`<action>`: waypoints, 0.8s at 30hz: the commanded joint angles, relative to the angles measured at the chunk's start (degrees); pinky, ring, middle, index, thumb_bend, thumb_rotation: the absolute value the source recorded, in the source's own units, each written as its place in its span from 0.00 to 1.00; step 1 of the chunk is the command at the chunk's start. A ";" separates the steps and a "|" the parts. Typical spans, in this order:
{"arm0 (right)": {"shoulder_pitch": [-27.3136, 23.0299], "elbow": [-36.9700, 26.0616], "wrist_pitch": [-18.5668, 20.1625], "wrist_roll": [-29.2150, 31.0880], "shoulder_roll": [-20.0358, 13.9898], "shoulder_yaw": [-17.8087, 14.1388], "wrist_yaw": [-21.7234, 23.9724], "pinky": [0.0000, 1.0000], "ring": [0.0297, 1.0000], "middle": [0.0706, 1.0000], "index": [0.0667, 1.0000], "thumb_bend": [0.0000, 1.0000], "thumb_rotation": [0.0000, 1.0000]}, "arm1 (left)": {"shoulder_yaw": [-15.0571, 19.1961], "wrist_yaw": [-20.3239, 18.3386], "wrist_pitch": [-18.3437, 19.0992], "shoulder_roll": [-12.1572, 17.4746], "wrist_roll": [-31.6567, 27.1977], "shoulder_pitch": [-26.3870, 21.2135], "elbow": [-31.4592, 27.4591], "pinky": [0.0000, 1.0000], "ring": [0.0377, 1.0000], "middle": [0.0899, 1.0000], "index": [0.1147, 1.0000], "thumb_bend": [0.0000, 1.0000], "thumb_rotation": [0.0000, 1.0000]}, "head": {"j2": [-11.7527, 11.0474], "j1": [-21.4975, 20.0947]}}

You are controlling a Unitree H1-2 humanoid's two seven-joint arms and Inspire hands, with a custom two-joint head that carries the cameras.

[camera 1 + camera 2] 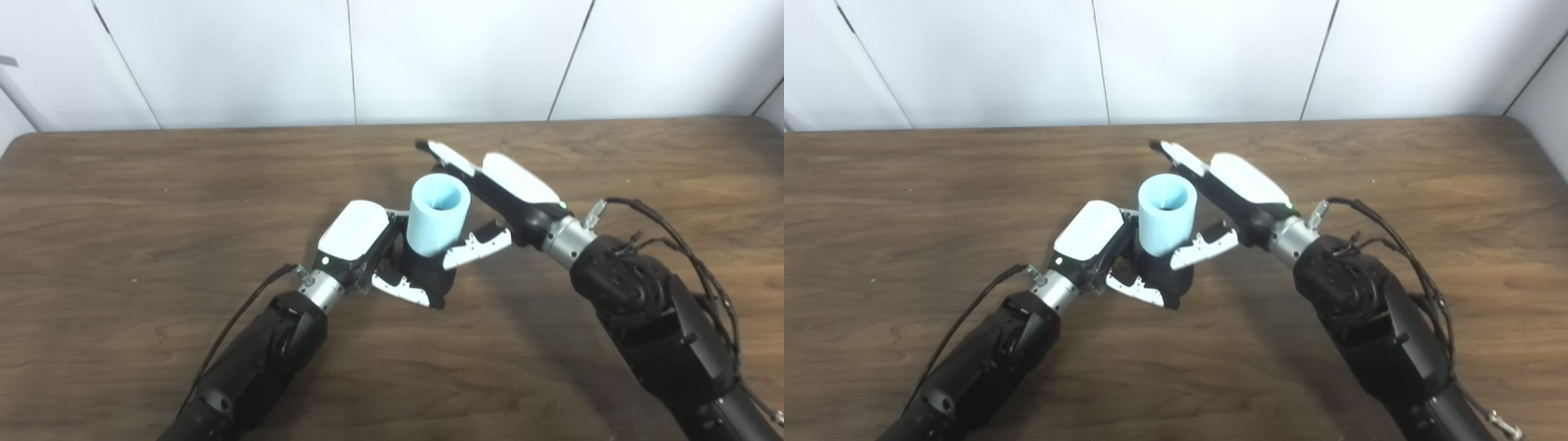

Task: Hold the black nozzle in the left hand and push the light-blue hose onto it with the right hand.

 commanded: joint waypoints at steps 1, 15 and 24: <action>-2.02 -1.95 -0.56 0.66 -0.09 -1.59 -0.73 0.77 0.97 1.00 1.00 1.00 0.50 | -2.79 -6.01 1.03 0.97 1.58 3.73 3.83 0.21 0.30 0.41 0.42 0.53 0.00 | 0.04 0.04; -5.95 -8.15 -6.76 9.39 -2.31 -5.70 2.12 0.93 1.00 1.00 1.00 1.00 0.50 | -2.88 -5.45 0.75 0.84 1.74 3.56 4.53 0.21 0.30 0.41 0.42 0.53 0.00 | -0.27 -0.05; -8.50 -14.25 -3.01 7.23 -5.58 -5.41 6.32 1.00 1.00 1.00 1.00 1.00 0.53 | -2.92 -5.43 0.71 0.87 1.74 3.41 4.86 0.21 0.30 0.34 0.45 0.52 0.00 | -0.53 0.34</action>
